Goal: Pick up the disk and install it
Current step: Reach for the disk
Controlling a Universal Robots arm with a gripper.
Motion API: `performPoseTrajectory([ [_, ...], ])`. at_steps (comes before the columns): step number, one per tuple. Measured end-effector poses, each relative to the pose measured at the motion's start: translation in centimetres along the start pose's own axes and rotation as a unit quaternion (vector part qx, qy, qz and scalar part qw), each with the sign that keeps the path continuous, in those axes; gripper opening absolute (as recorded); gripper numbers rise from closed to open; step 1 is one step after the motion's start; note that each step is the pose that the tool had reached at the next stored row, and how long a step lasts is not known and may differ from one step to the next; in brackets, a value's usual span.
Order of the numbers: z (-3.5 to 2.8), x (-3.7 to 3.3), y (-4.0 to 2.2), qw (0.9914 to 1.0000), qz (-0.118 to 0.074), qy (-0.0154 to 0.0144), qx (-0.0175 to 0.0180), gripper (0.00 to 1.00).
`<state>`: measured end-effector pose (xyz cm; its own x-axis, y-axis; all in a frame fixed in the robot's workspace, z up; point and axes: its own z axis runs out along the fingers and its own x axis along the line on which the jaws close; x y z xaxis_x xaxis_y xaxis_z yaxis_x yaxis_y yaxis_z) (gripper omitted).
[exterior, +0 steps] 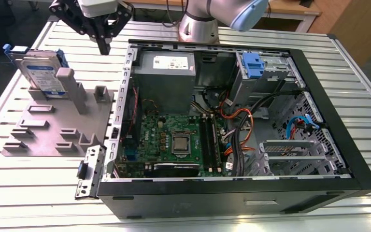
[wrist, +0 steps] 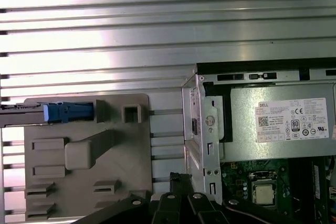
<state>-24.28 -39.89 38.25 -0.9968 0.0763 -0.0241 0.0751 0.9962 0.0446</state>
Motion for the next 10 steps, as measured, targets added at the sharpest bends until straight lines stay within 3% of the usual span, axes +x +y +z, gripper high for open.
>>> performPoseTrajectory([
  [10, 0.00, 0.99, -0.08, 1.00000, 0.000, 0.0000, -0.0002, 0.11],
])
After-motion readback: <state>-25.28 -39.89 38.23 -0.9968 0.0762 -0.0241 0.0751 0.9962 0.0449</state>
